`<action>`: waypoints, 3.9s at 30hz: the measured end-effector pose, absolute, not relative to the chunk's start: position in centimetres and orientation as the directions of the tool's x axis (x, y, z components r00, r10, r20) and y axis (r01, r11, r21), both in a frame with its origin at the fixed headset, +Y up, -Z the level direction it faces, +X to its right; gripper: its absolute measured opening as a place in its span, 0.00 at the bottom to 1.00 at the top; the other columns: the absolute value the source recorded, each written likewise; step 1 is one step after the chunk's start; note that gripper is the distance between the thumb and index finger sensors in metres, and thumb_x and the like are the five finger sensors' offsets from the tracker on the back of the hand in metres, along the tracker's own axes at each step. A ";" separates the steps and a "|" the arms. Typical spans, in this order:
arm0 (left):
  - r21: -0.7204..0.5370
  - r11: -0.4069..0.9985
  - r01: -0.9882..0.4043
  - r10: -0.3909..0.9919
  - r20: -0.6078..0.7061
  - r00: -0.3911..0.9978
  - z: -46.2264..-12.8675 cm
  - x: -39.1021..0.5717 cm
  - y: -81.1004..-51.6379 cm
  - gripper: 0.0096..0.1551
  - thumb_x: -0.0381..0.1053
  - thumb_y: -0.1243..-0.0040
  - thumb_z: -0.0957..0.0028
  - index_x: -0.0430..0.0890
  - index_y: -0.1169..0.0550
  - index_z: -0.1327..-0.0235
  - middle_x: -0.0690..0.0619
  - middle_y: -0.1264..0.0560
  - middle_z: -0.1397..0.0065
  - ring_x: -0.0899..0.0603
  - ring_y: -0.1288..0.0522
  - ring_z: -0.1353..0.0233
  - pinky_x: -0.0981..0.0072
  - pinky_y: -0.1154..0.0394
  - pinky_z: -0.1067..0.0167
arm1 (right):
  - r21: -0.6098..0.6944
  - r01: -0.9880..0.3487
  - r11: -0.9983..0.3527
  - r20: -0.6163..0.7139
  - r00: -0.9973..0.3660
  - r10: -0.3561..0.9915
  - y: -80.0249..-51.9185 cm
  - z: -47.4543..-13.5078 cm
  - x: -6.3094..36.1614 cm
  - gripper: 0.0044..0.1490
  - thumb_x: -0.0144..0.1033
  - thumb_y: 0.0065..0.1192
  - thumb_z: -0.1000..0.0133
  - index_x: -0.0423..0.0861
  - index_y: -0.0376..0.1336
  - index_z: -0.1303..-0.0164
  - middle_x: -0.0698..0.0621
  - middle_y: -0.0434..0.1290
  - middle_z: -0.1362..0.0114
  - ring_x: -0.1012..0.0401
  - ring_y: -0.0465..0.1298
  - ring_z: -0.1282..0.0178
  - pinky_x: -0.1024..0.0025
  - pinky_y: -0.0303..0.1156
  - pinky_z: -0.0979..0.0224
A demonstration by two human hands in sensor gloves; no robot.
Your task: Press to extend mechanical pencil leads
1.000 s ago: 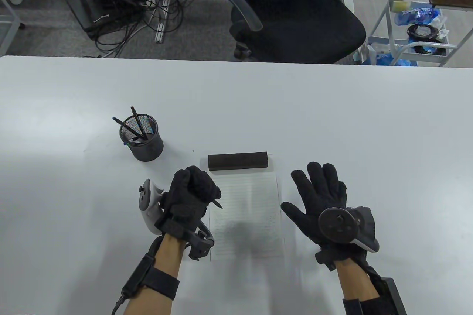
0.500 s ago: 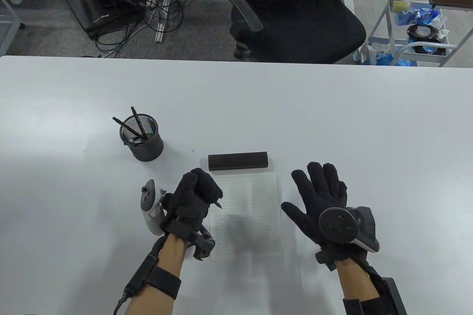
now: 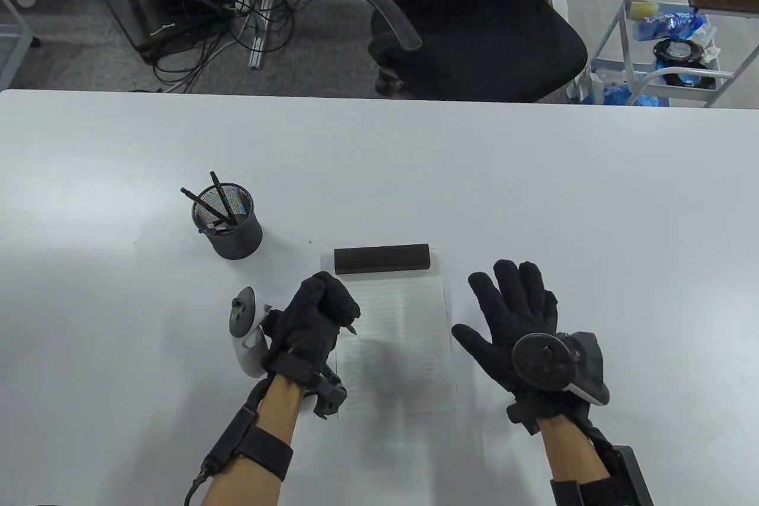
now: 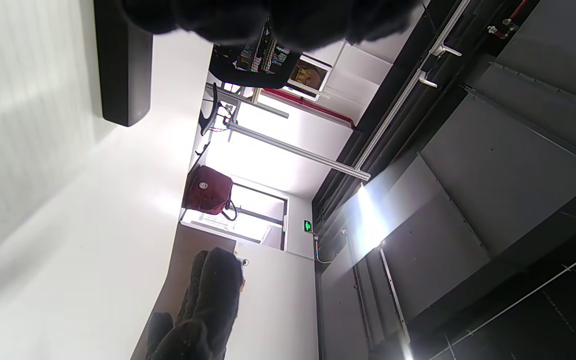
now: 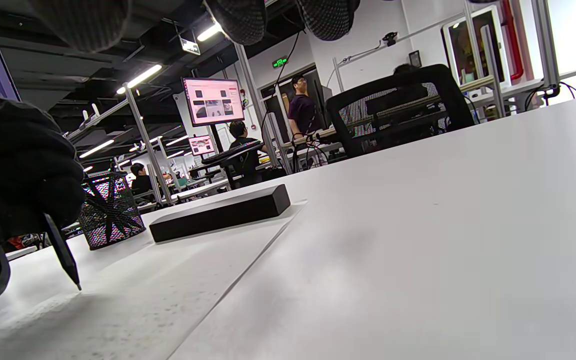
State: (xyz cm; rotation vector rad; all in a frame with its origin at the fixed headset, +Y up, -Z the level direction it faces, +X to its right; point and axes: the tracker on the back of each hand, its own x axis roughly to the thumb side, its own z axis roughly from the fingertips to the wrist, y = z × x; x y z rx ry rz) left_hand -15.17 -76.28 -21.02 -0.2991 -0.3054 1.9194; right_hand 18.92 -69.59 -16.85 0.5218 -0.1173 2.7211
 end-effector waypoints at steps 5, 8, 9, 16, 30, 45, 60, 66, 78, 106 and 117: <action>-0.358 -0.343 -0.868 0.937 -0.066 -0.343 -21.1 -15.0 -76.3 0.22 0.71 0.63 0.36 0.58 0.24 0.58 0.61 0.23 0.55 0.49 0.25 0.49 0.48 0.32 0.27 | -0.012 -0.369 -0.929 0.372 -0.865 0.338 -69.6 -16.8 18.9 0.52 0.66 0.45 0.39 0.49 0.44 0.08 0.27 0.44 0.09 0.26 0.37 0.16 0.17 0.45 0.29; -0.360 -0.340 -0.869 0.938 -0.065 -0.341 -21.1 -15.0 -76.3 0.22 0.71 0.63 0.36 0.58 0.24 0.57 0.61 0.23 0.55 0.49 0.25 0.48 0.48 0.32 0.27 | -0.012 -0.370 -0.929 0.372 -0.864 0.339 -69.6 -16.8 18.9 0.52 0.66 0.45 0.39 0.50 0.44 0.08 0.27 0.44 0.09 0.26 0.37 0.16 0.17 0.45 0.29; -0.360 -0.340 -0.869 0.938 -0.065 -0.340 -21.1 -15.0 -76.3 0.22 0.71 0.63 0.36 0.58 0.24 0.57 0.61 0.23 0.55 0.49 0.25 0.48 0.48 0.32 0.27 | -0.012 -0.369 -0.929 0.372 -0.864 0.339 -69.6 -16.8 18.9 0.52 0.66 0.45 0.39 0.49 0.44 0.08 0.27 0.44 0.09 0.26 0.37 0.16 0.17 0.45 0.29; -0.385 -0.289 -0.877 0.956 -0.060 -0.288 -21.2 -14.6 -76.1 0.22 0.71 0.62 0.36 0.58 0.24 0.57 0.61 0.23 0.55 0.49 0.25 0.48 0.48 0.32 0.27 | -0.013 -0.370 -0.929 0.372 -0.864 0.339 -69.6 -16.8 19.0 0.52 0.66 0.45 0.39 0.49 0.44 0.08 0.27 0.44 0.09 0.26 0.37 0.16 0.17 0.45 0.29; -0.431 -0.266 -0.862 0.962 -0.060 -0.266 -21.1 -14.0 -75.9 0.25 0.73 0.67 0.36 0.60 0.27 0.46 0.61 0.25 0.46 0.50 0.27 0.42 0.48 0.36 0.24 | -0.014 -0.368 -0.930 0.373 -0.864 0.337 -69.5 -16.8 18.9 0.52 0.66 0.45 0.39 0.49 0.44 0.08 0.27 0.44 0.09 0.26 0.37 0.16 0.17 0.45 0.29; -0.282 0.227 -0.932 0.970 0.149 0.191 -22.1 -17.2 -70.5 0.28 0.55 0.53 0.31 0.62 0.35 0.17 0.56 0.38 0.20 0.49 0.30 0.30 0.51 0.31 0.28 | -0.031 -0.385 -0.922 0.386 -0.856 0.344 -69.2 -16.7 19.1 0.52 0.66 0.45 0.39 0.49 0.44 0.08 0.27 0.44 0.09 0.26 0.37 0.16 0.17 0.45 0.29; -0.057 0.965 -0.258 0.264 0.248 0.932 -24.1 -17.1 -66.9 0.27 0.50 0.41 0.40 0.59 0.27 0.25 0.56 0.29 0.24 0.45 0.27 0.25 0.31 0.37 0.27 | -0.036 -0.397 -0.917 0.401 -0.846 0.351 -69.1 -16.6 19.1 0.52 0.66 0.45 0.39 0.49 0.44 0.08 0.27 0.44 0.09 0.26 0.37 0.16 0.17 0.45 0.29; -0.050 0.997 -0.065 0.075 0.226 0.971 -24.8 -16.1 -68.5 0.27 0.51 0.41 0.41 0.59 0.27 0.26 0.57 0.28 0.25 0.46 0.25 0.26 0.33 0.35 0.27 | -0.037 -0.404 -0.914 0.402 -0.843 0.356 -69.1 -16.5 19.2 0.52 0.66 0.45 0.39 0.49 0.44 0.08 0.27 0.44 0.09 0.26 0.37 0.16 0.17 0.45 0.29; -0.047 0.976 0.212 -0.199 0.192 0.961 -26.8 -14.9 -71.3 0.27 0.52 0.36 0.45 0.59 0.25 0.30 0.59 0.21 0.30 0.47 0.20 0.29 0.36 0.31 0.29 | -0.041 -0.411 -0.911 0.400 -0.842 0.362 -68.9 -16.5 19.4 0.52 0.66 0.45 0.39 0.49 0.44 0.08 0.27 0.44 0.09 0.26 0.37 0.16 0.18 0.45 0.29; 0.049 0.964 0.260 -0.264 0.206 0.942 -25.9 -14.8 -70.5 0.28 0.60 0.35 0.47 0.62 0.25 0.31 0.59 0.24 0.26 0.47 0.22 0.27 0.39 0.31 0.28 | -0.039 -0.412 -0.911 0.403 -0.840 0.363 -68.7 -16.5 19.3 0.52 0.66 0.44 0.39 0.49 0.44 0.08 0.27 0.44 0.09 0.26 0.38 0.16 0.18 0.46 0.29; 0.268 0.947 0.177 -0.215 0.118 0.970 -23.6 -19.9 -66.1 0.31 0.64 0.35 0.49 0.63 0.26 0.30 0.57 0.30 0.20 0.45 0.30 0.19 0.35 0.37 0.25 | -0.032 -0.408 -0.912 0.405 -0.840 0.362 -68.8 -16.4 19.1 0.52 0.66 0.44 0.39 0.49 0.44 0.08 0.27 0.44 0.09 0.26 0.38 0.16 0.18 0.46 0.29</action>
